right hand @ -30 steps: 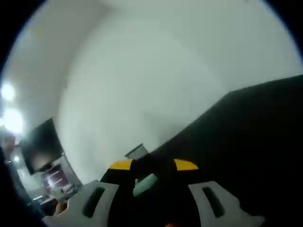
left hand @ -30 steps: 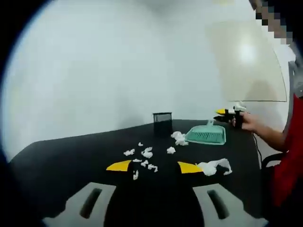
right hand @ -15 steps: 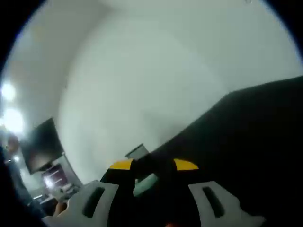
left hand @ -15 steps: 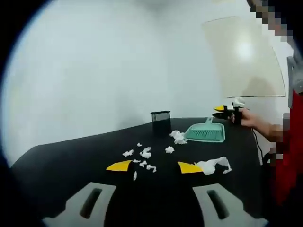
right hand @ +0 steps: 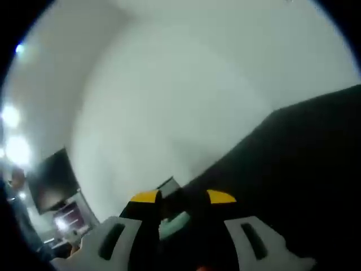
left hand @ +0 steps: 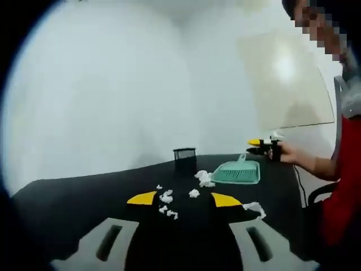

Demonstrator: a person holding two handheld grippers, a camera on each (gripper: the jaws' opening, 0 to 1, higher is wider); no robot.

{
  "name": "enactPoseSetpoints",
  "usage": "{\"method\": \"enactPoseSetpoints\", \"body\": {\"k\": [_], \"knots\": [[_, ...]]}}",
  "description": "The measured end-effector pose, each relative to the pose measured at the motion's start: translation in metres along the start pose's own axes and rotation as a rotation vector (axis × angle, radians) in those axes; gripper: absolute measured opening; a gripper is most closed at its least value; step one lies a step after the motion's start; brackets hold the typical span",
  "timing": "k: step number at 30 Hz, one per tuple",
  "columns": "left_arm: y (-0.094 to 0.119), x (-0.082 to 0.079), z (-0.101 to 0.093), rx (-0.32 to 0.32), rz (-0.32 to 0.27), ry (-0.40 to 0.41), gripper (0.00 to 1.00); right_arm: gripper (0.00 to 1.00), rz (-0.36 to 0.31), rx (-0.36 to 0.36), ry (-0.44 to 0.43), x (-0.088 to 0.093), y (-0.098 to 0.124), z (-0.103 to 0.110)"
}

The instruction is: Pick up the broom and sweep the trash on the tabletop into the dustpan.

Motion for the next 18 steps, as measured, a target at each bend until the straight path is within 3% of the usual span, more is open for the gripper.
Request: {"method": "enactPoseSetpoints", "body": {"k": [5,7,8,10,11,13,16,18], "knots": [[0.002,-0.011,-0.010,0.027,-0.070,-0.048,0.34,0.31,-0.013,0.045,0.139,-0.009,0.000,0.010],[0.001,-0.009,-0.006,0.039,-0.062,-0.026,0.33,0.31,0.011,0.038,0.172,-0.010,-0.007,0.017],[0.000,-0.006,-0.005,0.038,-0.042,-0.017,0.33,0.31,0.020,0.022,0.175,-0.011,-0.012,0.024],[0.000,-0.006,-0.007,0.036,-0.040,-0.032,0.33,0.31,0.037,-0.092,0.177,-0.016,-0.022,0.050],[0.000,-0.007,-0.008,0.037,-0.041,-0.037,0.33,0.31,0.075,-0.143,0.197,-0.017,-0.027,0.063],[0.000,-0.007,-0.011,0.040,-0.042,-0.058,0.33,0.31,0.179,-0.199,0.318,-0.014,-0.041,0.092],[-0.001,-0.007,-0.011,0.044,-0.039,-0.068,0.33,0.28,0.336,-0.201,0.521,-0.003,-0.060,0.123],[0.000,-0.007,-0.012,0.042,-0.039,-0.073,0.33,0.28,0.522,-0.194,0.618,0.020,-0.075,0.136]]}}
Point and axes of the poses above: the point that each gripper's makers call its tool centre point, and the gripper's own axes: y roughly backward along the fingers, z roughly to its left, x roughly out of its underside, the point moved 5 cm from there along y, roughly backward along the fingers, and after that the axes turned 15 degrees about z, right-handed, at the moved point
